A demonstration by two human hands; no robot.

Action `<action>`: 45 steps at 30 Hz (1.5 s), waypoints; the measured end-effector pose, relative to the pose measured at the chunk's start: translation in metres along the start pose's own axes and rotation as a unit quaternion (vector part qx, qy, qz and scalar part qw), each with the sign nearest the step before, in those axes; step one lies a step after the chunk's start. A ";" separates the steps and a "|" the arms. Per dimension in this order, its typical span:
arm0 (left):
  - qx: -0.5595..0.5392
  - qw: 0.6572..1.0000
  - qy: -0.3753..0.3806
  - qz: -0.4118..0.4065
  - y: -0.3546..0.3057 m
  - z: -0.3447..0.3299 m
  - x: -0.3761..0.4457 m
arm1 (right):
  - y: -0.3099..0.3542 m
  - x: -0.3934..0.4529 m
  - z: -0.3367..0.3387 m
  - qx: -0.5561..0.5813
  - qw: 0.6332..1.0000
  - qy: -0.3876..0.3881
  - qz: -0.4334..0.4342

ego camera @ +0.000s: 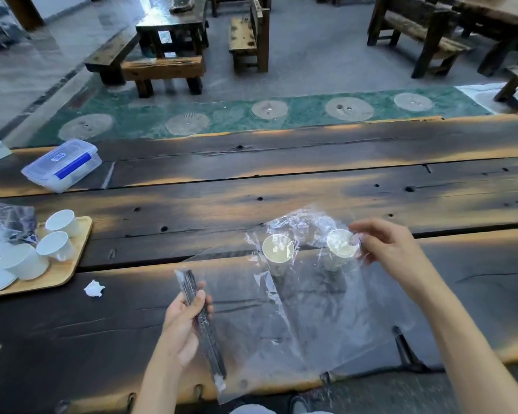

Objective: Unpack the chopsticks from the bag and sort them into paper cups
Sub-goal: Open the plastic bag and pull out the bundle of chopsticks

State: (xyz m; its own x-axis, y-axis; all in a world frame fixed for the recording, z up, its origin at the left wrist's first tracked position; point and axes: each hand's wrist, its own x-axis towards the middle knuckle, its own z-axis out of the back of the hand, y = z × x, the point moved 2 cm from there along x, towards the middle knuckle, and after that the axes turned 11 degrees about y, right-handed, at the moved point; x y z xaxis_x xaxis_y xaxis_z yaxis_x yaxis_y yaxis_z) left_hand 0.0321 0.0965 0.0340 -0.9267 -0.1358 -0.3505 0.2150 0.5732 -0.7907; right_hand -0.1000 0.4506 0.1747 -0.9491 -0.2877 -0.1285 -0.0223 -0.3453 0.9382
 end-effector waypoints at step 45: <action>0.089 0.993 0.011 0.082 0.001 -0.008 -0.016 | -0.040 -0.014 -0.032 0.173 0.967 0.108 -0.153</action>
State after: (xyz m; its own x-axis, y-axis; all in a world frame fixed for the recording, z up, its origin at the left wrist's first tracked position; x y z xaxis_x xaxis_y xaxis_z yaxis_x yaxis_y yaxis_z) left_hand 0.0442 0.1060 0.0428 -0.8804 -0.0342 -0.4729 0.4134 0.4333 -0.8009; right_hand -0.0762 0.4400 0.1285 -0.7940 -0.4122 -0.4469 -0.4316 -0.1357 0.8918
